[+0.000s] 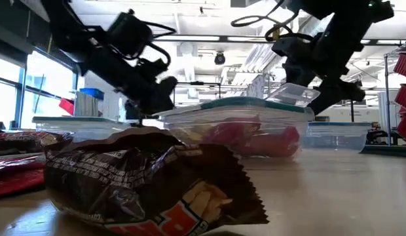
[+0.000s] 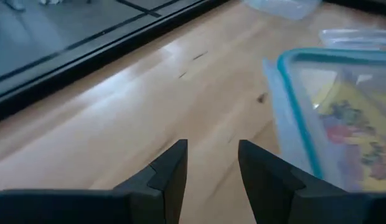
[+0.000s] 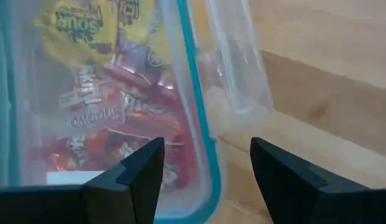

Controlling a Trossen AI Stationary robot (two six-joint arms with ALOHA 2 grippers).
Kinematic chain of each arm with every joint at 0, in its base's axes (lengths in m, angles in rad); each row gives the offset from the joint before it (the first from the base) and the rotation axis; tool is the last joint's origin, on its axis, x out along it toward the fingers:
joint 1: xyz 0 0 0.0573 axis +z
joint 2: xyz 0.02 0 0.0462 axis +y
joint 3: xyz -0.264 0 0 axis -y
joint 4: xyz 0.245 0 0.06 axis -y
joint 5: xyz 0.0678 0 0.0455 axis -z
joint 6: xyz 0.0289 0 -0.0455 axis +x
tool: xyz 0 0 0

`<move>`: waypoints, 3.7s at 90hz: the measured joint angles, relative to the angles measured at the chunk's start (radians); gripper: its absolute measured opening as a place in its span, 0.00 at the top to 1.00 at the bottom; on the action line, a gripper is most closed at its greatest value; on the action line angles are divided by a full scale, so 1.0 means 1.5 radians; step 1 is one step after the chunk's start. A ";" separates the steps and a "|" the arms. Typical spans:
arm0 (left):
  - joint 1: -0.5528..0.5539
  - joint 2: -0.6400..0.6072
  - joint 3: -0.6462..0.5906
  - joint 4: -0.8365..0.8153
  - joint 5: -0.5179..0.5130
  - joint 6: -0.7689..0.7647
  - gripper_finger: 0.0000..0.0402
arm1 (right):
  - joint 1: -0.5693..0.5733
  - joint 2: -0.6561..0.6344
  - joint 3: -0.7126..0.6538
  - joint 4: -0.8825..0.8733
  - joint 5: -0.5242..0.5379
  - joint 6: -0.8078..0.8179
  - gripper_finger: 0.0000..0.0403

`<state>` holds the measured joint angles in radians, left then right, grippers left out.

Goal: Sort candy
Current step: Open the transparent bin

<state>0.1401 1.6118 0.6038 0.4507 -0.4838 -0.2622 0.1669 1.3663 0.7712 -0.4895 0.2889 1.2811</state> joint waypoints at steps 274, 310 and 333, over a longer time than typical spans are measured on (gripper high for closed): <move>-0.103 -0.147 0.008 -0.352 0.101 0.045 0.69 | -0.002 -0.001 0.131 -0.135 0.034 -0.577 0.48; -0.092 -0.075 0.009 -0.230 0.161 0.141 0.69 | -0.056 0.132 0.131 -0.091 -0.020 -0.703 0.48; -0.085 -0.029 0.007 -0.141 0.138 0.181 0.69 | -0.055 0.166 0.130 -0.021 -0.033 -0.738 0.48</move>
<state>0.0120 1.5677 0.6136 0.2399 -0.2774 0.0086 0.0845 1.6157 0.9658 -0.5214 0.2400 0.1741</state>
